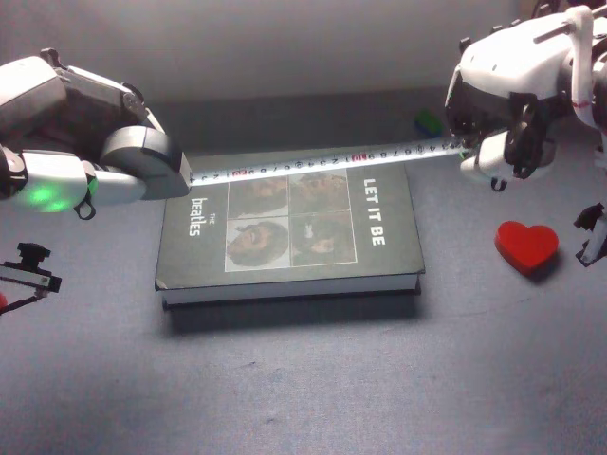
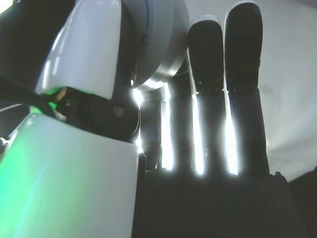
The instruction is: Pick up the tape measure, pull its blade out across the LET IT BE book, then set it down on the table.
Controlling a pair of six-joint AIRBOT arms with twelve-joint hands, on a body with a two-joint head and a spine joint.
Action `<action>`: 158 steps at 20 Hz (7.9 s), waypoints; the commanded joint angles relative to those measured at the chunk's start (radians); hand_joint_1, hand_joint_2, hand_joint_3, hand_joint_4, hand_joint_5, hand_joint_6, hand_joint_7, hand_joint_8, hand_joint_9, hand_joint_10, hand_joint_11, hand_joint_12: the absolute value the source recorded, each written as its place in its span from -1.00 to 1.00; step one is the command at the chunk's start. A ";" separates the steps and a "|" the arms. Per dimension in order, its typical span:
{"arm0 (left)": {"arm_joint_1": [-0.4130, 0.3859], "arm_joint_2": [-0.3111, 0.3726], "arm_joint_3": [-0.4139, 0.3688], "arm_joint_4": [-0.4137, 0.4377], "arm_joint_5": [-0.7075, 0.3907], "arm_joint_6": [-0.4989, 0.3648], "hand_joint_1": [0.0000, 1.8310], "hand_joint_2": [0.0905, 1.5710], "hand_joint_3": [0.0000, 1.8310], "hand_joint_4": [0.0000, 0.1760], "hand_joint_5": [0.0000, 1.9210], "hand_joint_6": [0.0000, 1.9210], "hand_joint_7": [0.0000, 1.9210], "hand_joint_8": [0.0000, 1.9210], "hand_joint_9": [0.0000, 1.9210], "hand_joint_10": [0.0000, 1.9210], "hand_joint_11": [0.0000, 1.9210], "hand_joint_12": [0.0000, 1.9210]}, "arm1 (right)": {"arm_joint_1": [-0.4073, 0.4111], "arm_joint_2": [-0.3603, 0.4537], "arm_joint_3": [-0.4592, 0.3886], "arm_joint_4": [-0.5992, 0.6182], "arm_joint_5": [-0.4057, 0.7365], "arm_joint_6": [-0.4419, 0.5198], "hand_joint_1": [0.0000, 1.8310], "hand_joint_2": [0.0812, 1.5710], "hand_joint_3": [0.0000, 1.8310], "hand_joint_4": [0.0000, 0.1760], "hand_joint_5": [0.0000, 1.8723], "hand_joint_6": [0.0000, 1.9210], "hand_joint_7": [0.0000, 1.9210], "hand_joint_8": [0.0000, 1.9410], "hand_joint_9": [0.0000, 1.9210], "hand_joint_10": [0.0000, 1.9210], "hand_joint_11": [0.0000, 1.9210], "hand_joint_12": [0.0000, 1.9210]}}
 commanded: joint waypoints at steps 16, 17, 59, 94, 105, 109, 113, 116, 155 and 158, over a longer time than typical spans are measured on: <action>0.013 0.012 0.010 0.036 -0.146 -0.048 0.50 0.40 -1.00 -1.00 -0.08 -0.05 -0.01 0.09 -0.06 0.36 -0.11 0.22 | 0.051 0.072 -0.003 0.061 0.031 -0.112 -0.07 0.37 -1.00 -1.00 -0.28 -1.00 -0.24 -1.00 -0.27 -1.00 -0.68 0.00; 0.013 0.012 0.011 0.037 -0.148 -0.048 0.50 0.40 -1.00 -1.00 -0.07 -0.06 -0.01 0.10 -0.06 0.36 -0.10 0.22 | 0.058 0.088 -0.005 0.063 0.050 -0.113 -0.08 0.38 -1.00 -1.00 -0.28 -1.00 -0.24 -1.00 -0.27 -1.00 -0.68 0.00; 0.042 -0.017 0.101 0.167 -0.195 -0.156 0.50 0.41 -1.00 -1.00 -0.06 -0.13 -0.04 0.17 -0.05 0.36 -0.06 0.20 | 0.062 0.141 -0.077 0.054 0.118 -0.119 -0.09 0.40 -1.00 -1.00 -0.23 -0.99 -0.21 -0.99 -0.24 -0.99 -0.65 0.02; 0.018 -0.014 0.117 0.180 -0.193 -0.156 0.50 0.41 -1.00 -1.00 -0.10 -0.08 0.00 0.11 -0.07 0.38 -0.09 0.21 | -0.085 -0.103 -0.074 -0.478 -0.136 0.278 -0.09 0.39 -1.00 -1.00 -0.20 -0.99 -0.17 -0.99 -0.20 -0.98 -0.61 0.02; 0.013 -0.014 0.118 0.181 -0.195 -0.156 0.50 0.41 -1.00 -1.00 -0.10 -0.07 -0.01 0.13 -0.07 0.38 -0.09 0.22 | -0.102 -0.133 -0.037 -0.497 -0.147 0.300 -0.09 0.39 -1.00 -1.00 -0.21 -1.00 -0.16 -0.99 -0.21 -0.99 -0.62 0.01; 0.015 -0.013 0.118 0.181 -0.195 -0.156 0.50 0.41 -1.00 -1.00 -0.11 -0.05 0.00 0.10 -0.07 0.38 -0.10 0.21 | -0.100 -0.133 -0.038 -0.499 -0.147 0.301 -0.09 0.39 -1.00 -1.00 -0.20 -1.00 -0.16 -0.99 -0.19 -0.99 -0.60 0.02; 0.014 -0.013 0.117 0.181 -0.196 -0.156 0.50 0.40 -1.00 -1.00 -0.08 -0.09 0.00 0.10 -0.05 0.37 -0.07 0.23 | -0.100 -0.132 -0.038 -0.501 -0.147 0.301 -0.07 0.41 -0.99 -1.00 -0.19 -0.99 -0.14 -0.99 -0.17 -0.98 -0.60 0.02; 0.014 -0.013 0.118 0.181 -0.198 -0.156 0.50 0.41 -1.00 -1.00 -0.09 -0.08 0.00 0.11 -0.06 0.38 -0.07 0.22 | -0.100 -0.131 -0.038 -0.501 -0.147 0.301 0.32 0.43 -1.00 -1.00 -0.09 0.09 0.09 -0.02 0.16 -0.64 -0.17 0.31; 0.013 -0.009 0.114 0.189 -0.206 -0.156 0.51 0.39 -1.00 -1.00 -0.06 -0.11 0.01 0.08 -0.04 0.34 -0.07 0.19 | -0.084 0.001 0.032 -0.507 -0.040 0.301 0.49 0.44 -1.00 -1.00 -0.13 0.15 0.02 0.04 -0.13 0.42 -0.17 0.40; 0.012 -0.008 0.111 0.192 -0.203 -0.156 0.51 0.39 -1.00 -1.00 -0.06 -0.10 0.01 0.09 -0.04 0.34 -0.08 0.19 | -0.090 -0.004 0.030 -0.507 -0.040 0.303 0.49 0.43 -1.00 -1.00 -0.13 0.14 0.03 0.01 -0.12 0.41 -0.18 0.39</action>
